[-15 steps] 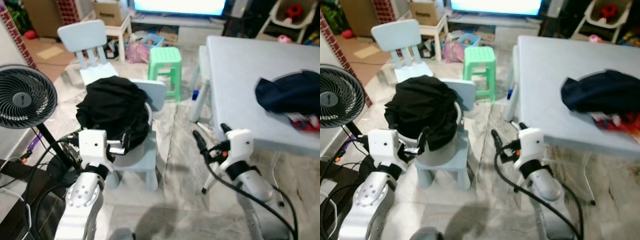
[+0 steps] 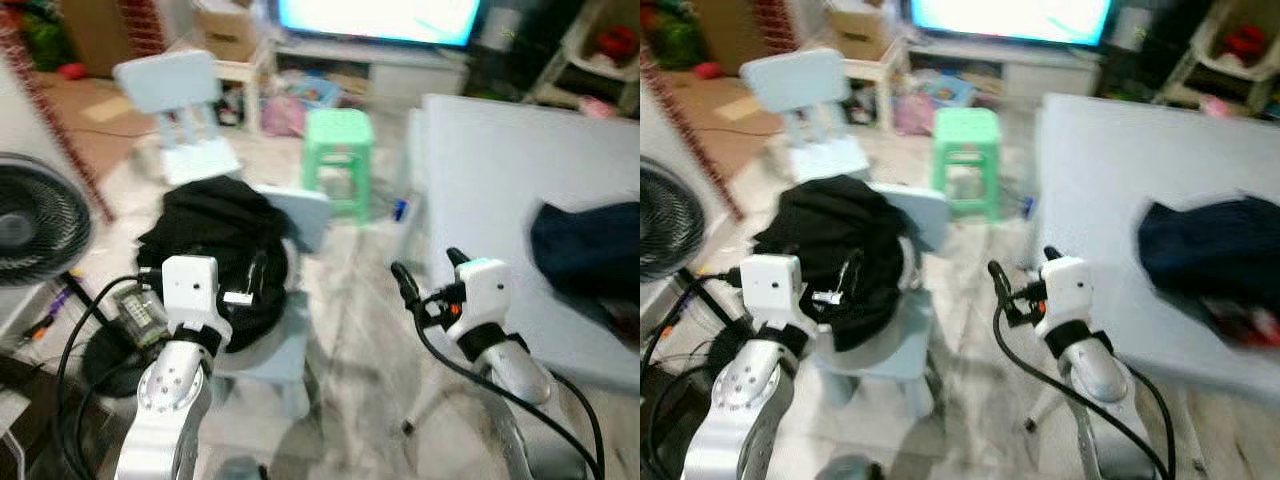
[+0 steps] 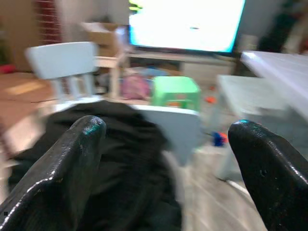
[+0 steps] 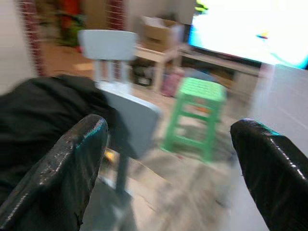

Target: Hang hanger

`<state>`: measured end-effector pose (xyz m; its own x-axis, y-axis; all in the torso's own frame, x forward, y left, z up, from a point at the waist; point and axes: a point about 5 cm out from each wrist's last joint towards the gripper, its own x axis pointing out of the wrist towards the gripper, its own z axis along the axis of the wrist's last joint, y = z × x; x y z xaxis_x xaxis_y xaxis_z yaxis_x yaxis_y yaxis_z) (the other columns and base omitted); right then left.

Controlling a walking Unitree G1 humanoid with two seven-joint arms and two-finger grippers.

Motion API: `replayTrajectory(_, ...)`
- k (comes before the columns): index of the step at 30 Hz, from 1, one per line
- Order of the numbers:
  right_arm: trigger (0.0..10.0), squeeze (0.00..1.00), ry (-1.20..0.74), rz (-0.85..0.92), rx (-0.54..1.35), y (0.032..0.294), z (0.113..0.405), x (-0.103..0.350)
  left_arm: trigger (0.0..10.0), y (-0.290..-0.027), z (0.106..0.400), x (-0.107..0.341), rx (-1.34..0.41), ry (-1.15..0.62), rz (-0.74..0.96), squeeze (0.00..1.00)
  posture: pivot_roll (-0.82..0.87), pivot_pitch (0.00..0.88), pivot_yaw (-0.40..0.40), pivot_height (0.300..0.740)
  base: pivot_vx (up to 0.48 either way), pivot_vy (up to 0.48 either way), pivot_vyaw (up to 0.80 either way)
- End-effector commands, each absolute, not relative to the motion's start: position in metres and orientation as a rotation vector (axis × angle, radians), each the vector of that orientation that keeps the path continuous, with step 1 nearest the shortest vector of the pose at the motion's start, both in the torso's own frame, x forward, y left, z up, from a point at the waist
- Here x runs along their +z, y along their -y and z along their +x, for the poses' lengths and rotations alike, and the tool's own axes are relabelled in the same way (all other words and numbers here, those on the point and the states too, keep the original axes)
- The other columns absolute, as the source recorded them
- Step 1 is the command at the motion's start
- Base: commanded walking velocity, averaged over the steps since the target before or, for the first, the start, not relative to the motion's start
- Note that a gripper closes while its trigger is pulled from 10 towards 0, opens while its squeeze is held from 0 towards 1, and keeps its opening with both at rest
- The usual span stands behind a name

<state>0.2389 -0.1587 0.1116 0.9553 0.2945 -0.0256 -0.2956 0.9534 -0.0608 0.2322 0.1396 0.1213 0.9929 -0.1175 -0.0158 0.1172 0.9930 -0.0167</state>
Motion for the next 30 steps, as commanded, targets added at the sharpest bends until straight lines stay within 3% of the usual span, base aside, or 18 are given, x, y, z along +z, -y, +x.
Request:
replayTrajectory(1,10.0,0.00,0.003,-0.056,0.324,0.152,0.241,0.115,10.0,-0.146,0.233,0.121,-0.093,-0.019,-0.002,0.00,0.04,0.022,-0.064,0.740,0.428,0.000,0.70)
replayTrajectory(15,10.0,0.00,-0.001,-0.050,0.314,0.153,0.245,0.114,10.0,-0.146,0.237,0.119,-0.074,-0.035,-0.009,0.00,0.05,0.012,-0.062,0.740,0.408,0.184,0.06)
replayTrajectory(30,10.0,0.00,0.005,-0.054,0.313,0.152,0.253,0.112,10.0,-0.151,0.244,0.113,-0.013,-0.113,0.037,0.00,0.06,0.000,-0.061,0.740,0.000,0.000,0.00)
